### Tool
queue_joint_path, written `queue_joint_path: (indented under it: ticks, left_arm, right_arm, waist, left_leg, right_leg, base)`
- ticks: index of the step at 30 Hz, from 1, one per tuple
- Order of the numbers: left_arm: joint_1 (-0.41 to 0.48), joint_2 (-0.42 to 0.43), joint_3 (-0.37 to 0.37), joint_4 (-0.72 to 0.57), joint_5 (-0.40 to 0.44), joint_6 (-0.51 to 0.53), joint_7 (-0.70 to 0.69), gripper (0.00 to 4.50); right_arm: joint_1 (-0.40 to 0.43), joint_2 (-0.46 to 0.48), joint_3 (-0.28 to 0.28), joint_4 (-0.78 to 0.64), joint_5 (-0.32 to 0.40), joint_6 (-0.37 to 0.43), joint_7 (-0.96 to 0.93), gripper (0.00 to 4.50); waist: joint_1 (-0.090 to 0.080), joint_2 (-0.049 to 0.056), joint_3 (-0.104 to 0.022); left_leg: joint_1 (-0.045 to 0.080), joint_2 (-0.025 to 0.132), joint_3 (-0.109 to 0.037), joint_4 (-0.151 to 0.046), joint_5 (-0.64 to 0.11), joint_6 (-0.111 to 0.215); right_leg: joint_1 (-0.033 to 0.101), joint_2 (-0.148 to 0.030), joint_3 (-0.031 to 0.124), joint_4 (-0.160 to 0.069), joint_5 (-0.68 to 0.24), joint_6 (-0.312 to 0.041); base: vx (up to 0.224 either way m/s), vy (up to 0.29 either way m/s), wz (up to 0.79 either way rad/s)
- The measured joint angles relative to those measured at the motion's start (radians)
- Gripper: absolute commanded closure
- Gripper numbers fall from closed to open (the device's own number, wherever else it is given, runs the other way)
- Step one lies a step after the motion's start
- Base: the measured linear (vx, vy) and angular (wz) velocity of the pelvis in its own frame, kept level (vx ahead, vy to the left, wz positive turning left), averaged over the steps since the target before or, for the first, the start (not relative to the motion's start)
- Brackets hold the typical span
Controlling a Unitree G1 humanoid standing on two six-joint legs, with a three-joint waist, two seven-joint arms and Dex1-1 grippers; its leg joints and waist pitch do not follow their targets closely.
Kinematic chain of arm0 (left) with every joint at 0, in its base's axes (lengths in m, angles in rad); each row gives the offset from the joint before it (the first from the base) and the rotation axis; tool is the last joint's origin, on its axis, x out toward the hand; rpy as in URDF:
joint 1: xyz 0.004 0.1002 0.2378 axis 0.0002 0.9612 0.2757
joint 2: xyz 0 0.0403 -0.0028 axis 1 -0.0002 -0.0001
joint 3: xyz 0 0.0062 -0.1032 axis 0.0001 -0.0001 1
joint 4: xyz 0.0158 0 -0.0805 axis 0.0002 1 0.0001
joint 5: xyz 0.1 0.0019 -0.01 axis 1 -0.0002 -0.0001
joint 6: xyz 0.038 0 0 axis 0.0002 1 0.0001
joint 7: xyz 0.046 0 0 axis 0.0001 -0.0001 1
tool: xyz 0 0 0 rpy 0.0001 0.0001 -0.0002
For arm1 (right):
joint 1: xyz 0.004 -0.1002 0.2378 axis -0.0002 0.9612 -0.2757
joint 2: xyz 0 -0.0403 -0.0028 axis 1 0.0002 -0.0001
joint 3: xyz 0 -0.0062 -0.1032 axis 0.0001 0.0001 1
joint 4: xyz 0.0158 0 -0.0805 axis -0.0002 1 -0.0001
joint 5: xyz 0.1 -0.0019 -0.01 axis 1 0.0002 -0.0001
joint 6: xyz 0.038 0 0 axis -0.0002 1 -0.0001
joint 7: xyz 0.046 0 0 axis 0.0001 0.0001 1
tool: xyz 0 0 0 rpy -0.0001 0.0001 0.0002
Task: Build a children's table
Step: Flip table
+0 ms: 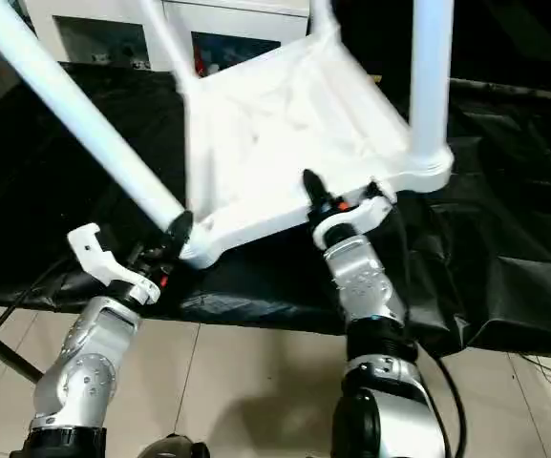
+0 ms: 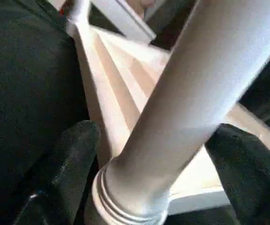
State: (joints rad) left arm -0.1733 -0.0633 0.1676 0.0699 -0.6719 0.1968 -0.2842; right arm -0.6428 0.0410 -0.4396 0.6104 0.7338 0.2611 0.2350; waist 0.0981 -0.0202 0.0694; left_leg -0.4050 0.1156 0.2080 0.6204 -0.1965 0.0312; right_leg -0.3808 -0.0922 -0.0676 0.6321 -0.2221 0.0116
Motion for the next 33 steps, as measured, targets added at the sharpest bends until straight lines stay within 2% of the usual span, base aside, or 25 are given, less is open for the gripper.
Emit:
queue_joint_path:
  ticks: [3, 4, 7, 10, 14, 17, 20, 23, 26, 33]
  left_arm:
    - [0.005, -0.002, 0.041, -0.017, -0.037, -0.021, -0.019, 0.34]
    - [0.015, -0.003, 0.075, -0.018, -0.040, -0.032, -0.019, 0.34]
    - [0.053, 0.002, 0.082, -0.014, -0.018, -0.034, -0.038, 0.34]
    - [0.065, 0.022, 0.023, -0.008, 0.021, -0.031, -0.058, 0.34]
    - [0.067, 0.077, -0.059, -0.015, 0.082, -0.023, -0.094, 0.34]
    - [0.065, 0.109, -0.108, -0.038, 0.141, -0.019, -0.135, 0.34]
    - [0.049, 0.180, -0.185, -0.074, 0.208, -0.007, -0.200, 0.34]
    - [0.035, 0.218, -0.218, -0.093, 0.237, -0.008, -0.237, 0.34]
    - [0.016, 0.256, -0.241, -0.096, 0.258, -0.008, -0.264, 0.34]
    - [0.005, 0.283, -0.273, -0.115, 0.310, -0.008, -0.289, 0.34]
  right_arm:
    - [0.027, -0.055, -0.004, -0.058, -0.018, -0.001, -0.024, 2.45]
    - [0.036, -0.089, -0.013, -0.082, -0.027, -0.001, -0.031, 2.45]
    - [0.068, -0.146, -0.020, -0.175, -0.063, 0.000, -0.057, 2.45]
    - [0.103, -0.188, -0.011, -0.255, -0.088, 0.023, -0.085, 2.45]
    - [0.135, -0.225, 0.004, -0.332, -0.106, 0.065, -0.116, 2.45]
    - [0.141, -0.256, 0.026, -0.369, -0.132, 0.085, -0.134, 2.45]
    - [0.139, -0.309, 0.061, -0.416, -0.189, 0.104, -0.147, 2.45]
    - [0.137, -0.352, 0.107, -0.458, -0.254, 0.113, -0.151, 2.45]
    - [0.116, -0.386, 0.152, -0.474, -0.307, 0.131, -0.171, 2.45]
    - [0.053, -0.396, 0.216, -0.445, -0.399, 0.132, -0.211, 2.50]
  waist:
    - [0.014, 0.005, 0.000]
    - [0.016, 0.007, 0.000]
    - [0.016, 0.009, 0.000]
    - [0.013, 0.010, 0.000]
    - [-0.010, 0.022, -0.006]
    - [-0.015, 0.029, -0.010]
    - [-0.015, 0.033, -0.013]
    - [-0.017, 0.034, -0.014]
    - [-0.020, 0.034, -0.013]
    - [-0.010, 0.032, -0.013]
  left_leg:
    - [0.000, 0.000, 0.001, 0.000, 0.000, 0.000]
    - [-0.001, 0.000, 0.002, 0.000, 0.000, 0.000]
    - [-0.001, 0.000, 0.003, 0.000, 0.000, 0.000]
    - [0.000, 0.001, 0.003, 0.000, 0.000, 0.000]
    - [0.001, 0.001, 0.003, 0.000, 0.001, -0.001]
    - [0.002, 0.001, 0.003, -0.001, 0.001, -0.001]
    - [0.004, 0.001, 0.003, -0.002, 0.001, -0.001]
    - [0.004, 0.001, 0.003, -0.002, 0.001, -0.002]
    - [0.004, 0.001, 0.003, -0.002, 0.001, -0.002]
    - [0.003, 0.001, 0.004, -0.002, 0.001, -0.002]
  right_leg:
    - [0.001, 0.000, 0.001, -0.001, 0.000, 0.000]
    - [0.001, -0.001, 0.001, -0.001, 0.000, 0.000]
    - [0.001, -0.001, 0.003, -0.002, 0.000, 0.001]
    - [0.001, -0.001, 0.004, -0.002, 0.002, 0.004]
    - [0.002, 0.000, 0.004, -0.002, 0.002, 0.005]
    - [0.002, 0.000, 0.005, -0.002, 0.002, 0.005]
    - [0.002, 0.000, 0.004, -0.001, 0.002, 0.005]
    - [0.002, 0.000, 0.005, -0.001, 0.002, 0.005]
    - [0.002, 0.000, 0.004, -0.001, 0.003, 0.005]
    - [0.002, 0.000, 0.005, -0.002, 0.003, 0.005]
  base:
    - [0.000, 0.000, 0.00]
    - [0.000, 0.000, 0.00]
    - [0.000, 0.000, 0.00]
    - [0.000, 0.000, 0.00]
    - [0.000, 0.000, 0.00]
    - [0.000, 0.000, 0.00]
    - [0.000, 0.000, 0.00]
    - [0.000, 0.000, 0.00]
    - [0.000, 0.000, 0.00]
    - [0.000, 0.000, 0.00]
